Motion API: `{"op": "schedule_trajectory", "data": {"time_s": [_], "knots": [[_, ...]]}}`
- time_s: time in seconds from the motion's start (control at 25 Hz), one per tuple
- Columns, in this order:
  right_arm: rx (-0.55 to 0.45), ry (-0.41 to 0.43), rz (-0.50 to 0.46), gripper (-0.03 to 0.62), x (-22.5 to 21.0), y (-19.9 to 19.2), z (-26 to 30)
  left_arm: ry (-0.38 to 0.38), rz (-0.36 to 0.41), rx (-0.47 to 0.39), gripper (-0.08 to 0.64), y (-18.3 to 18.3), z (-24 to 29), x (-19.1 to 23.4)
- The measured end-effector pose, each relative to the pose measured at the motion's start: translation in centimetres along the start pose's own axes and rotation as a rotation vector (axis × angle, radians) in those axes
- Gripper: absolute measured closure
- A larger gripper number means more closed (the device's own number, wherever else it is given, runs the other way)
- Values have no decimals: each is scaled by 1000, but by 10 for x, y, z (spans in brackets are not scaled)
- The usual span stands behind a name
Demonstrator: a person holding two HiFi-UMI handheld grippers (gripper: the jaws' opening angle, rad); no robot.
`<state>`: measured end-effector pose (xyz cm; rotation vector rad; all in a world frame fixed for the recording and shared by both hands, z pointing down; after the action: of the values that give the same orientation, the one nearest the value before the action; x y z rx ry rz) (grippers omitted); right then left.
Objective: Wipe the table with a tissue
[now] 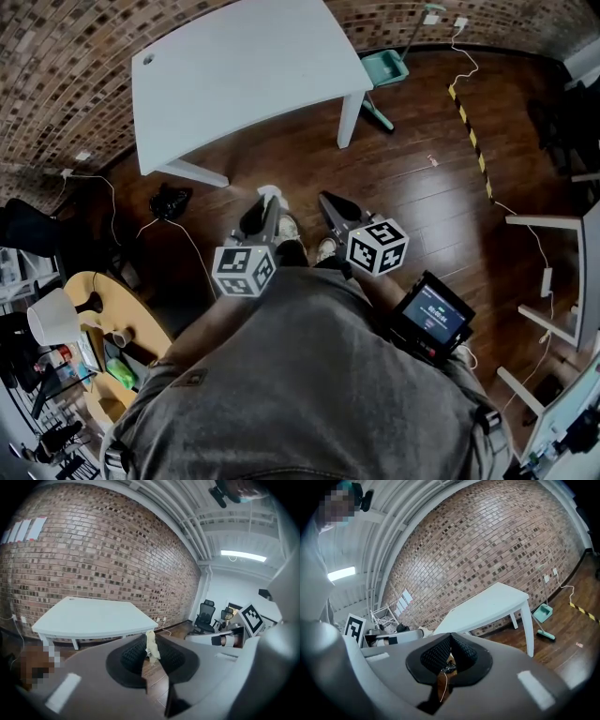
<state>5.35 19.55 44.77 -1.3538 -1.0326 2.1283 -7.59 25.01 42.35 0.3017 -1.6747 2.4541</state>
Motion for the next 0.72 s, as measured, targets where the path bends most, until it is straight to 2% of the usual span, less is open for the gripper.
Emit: {"op": "schedule_trajectory", "data": {"time_s": [0.44, 0.72], "knots": [[6, -69, -5, 580, -35, 36, 57, -79, -9, 11, 505, 28, 79, 36], [7, -105, -20, 580, -44, 70, 114, -128, -6, 20, 505, 57, 127, 81]]}}
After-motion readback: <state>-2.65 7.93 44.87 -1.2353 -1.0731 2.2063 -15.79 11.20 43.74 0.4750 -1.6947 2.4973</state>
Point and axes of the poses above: the fingertips, and each gripper's own axes: z forward along the fingers, x to its left, y out of its top, the point moved 3 cm from there along -z, backward along the fingers, and after that the axes turned 3 degrees about -x, right-handed, at the moved point
